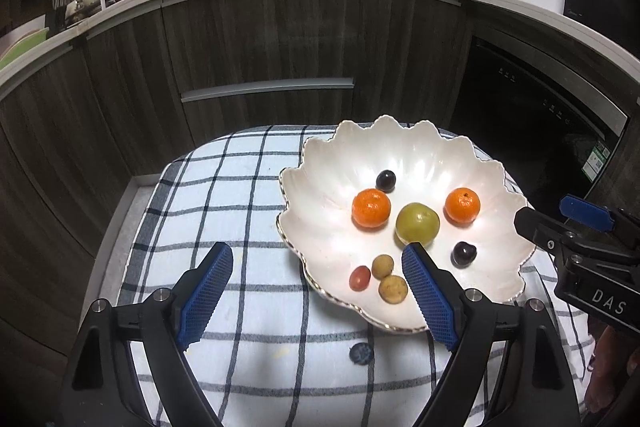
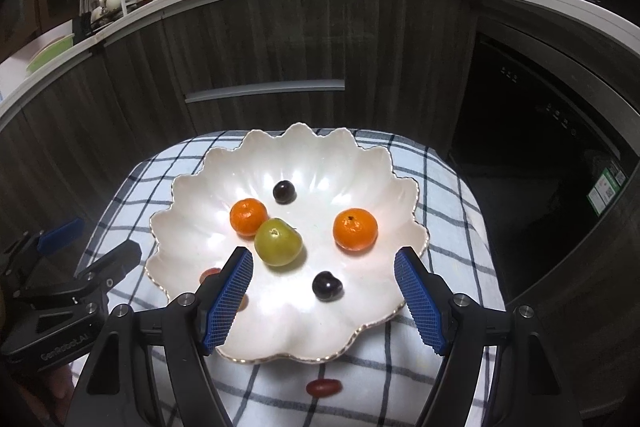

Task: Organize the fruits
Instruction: 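Withdraw both open tools from the bowl back over the cloth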

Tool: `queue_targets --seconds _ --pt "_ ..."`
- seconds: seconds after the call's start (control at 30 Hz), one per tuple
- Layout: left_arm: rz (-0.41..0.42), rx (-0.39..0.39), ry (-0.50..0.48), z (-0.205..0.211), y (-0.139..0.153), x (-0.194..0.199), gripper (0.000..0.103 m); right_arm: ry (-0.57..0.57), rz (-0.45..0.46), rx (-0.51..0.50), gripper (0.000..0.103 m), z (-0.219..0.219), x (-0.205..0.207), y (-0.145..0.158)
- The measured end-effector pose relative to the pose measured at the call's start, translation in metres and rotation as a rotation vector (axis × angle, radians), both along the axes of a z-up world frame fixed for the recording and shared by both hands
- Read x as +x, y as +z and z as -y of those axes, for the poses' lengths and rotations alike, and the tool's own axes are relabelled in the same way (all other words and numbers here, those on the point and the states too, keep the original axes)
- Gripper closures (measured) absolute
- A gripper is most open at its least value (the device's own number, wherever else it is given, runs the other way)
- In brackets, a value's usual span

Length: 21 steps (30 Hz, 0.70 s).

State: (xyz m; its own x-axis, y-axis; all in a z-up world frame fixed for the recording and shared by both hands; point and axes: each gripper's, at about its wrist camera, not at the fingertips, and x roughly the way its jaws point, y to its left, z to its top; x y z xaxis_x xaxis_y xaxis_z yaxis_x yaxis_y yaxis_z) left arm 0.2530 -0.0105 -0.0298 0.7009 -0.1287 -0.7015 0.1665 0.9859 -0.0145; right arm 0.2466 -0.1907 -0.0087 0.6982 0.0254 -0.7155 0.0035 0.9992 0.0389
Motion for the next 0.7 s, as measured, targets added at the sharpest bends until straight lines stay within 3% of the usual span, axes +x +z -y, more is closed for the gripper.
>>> queue_targets --seconds 0.43,0.7 --pt "0.041 -0.001 -0.007 -0.009 -0.001 -0.033 0.016 -0.036 0.092 -0.043 0.029 -0.008 -0.041 0.008" --pt "0.079 0.043 -0.016 -0.008 -0.010 -0.051 0.016 -0.041 0.091 -0.041 0.029 -0.008 -0.055 -0.002"
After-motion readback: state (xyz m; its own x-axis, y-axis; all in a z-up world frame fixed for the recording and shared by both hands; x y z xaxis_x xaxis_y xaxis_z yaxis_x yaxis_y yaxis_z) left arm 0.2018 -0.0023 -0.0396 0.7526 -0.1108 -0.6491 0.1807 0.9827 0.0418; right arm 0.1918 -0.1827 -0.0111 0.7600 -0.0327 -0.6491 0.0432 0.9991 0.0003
